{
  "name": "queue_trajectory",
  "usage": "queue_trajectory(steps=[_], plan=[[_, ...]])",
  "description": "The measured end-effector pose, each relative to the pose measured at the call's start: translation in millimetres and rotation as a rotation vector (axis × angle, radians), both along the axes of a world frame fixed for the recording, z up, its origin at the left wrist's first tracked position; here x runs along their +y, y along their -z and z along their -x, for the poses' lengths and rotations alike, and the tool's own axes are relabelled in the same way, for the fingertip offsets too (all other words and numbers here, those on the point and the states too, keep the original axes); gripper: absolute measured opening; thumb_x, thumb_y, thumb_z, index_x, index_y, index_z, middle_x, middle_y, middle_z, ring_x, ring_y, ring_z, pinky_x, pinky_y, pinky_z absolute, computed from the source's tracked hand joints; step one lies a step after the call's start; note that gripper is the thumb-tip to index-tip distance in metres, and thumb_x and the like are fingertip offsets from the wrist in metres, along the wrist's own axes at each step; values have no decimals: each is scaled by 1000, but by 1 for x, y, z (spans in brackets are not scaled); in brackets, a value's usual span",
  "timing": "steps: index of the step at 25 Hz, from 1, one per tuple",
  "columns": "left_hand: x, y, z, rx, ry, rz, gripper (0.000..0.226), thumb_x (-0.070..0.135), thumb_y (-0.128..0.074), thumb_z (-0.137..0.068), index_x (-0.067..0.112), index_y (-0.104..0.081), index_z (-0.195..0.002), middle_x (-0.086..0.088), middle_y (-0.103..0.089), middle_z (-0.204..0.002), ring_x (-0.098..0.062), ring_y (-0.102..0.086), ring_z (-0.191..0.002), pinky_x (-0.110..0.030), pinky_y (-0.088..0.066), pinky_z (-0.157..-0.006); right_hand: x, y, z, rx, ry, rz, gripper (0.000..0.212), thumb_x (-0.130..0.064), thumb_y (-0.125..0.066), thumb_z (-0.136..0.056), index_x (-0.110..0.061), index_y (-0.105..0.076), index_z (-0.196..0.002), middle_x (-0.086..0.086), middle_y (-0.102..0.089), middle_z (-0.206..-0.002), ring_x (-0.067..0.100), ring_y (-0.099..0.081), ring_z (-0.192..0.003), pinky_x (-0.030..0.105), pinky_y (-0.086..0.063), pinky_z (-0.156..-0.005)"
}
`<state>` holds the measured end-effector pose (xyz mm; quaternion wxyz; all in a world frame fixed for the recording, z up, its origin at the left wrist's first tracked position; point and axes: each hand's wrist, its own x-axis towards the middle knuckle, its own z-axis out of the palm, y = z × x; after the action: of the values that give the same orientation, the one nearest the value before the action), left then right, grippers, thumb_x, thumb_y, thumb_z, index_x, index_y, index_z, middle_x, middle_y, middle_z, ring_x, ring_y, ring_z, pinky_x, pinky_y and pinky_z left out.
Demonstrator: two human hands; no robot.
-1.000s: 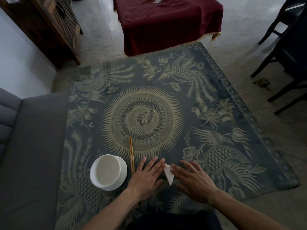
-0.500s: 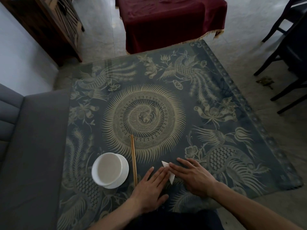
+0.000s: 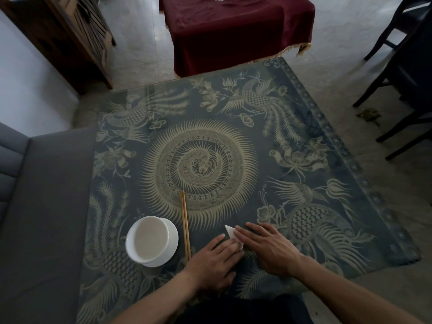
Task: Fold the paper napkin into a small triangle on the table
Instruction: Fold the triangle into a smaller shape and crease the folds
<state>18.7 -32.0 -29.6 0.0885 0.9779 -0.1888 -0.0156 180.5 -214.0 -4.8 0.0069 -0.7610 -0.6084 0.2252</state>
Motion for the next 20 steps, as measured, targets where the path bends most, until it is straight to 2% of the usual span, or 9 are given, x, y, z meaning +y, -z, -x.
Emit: queue_trajectory(steps=[2, 7, 12, 17, 20], plan=[[-6, 1, -10, 4, -38, 17, 54, 39, -53, -90, 9, -53, -135, -12, -57, -136, -27, -48, -129, -43, -37, -110, 3, -2, -1, 17, 21, -7, 85, -20, -51, -83, -27, -7, -156, -9, -9, -162, 17, -10, -148, 40, -18, -116], [-18, 3, -10, 42, -130, 47, 53, 38, -55, -88, 9, -56, -132, -11, -59, -133, -28, -49, -128, -39, -40, -107, 9, -4, -4, -13, 13, 6, 80, -21, -58, -83, -26, -20, -154, -10, -14, -162, 19, -15, -145, 38, -24, -110], [-18, 4, 10, -24, -80, 46, 46, 38, -55, -89, 12, -65, -125, -8, -59, -136, -23, -53, -127, -39, -43, -105, 10, 2, -5, -40, 16, 18, 80, -20, -59, -83, -29, -21, -153, -12, -13, -162, 22, -15, -144, 41, -28, -105], [-15, -4, 17, -72, -38, 90, 35, 37, -60, -84, 17, -74, -109, -3, -70, -121, -17, -64, -112, -33, -50, -95, 9, 4, -8, -33, 4, 19, 83, -24, -63, -80, -31, -22, -152, -13, -15, -161, 22, -18, -142, 44, -32, -103], [-9, -14, 1, -134, -61, 124, 24, 27, -60, -88, 14, -72, -104, -2, -72, -102, -18, -65, -95, -32, -51, -85, 7, 2, -6, -22, 13, 5, 83, -24, -59, -80, -30, -20, -153, -12, -13, -162, 22, -18, -144, 41, -30, -104]])
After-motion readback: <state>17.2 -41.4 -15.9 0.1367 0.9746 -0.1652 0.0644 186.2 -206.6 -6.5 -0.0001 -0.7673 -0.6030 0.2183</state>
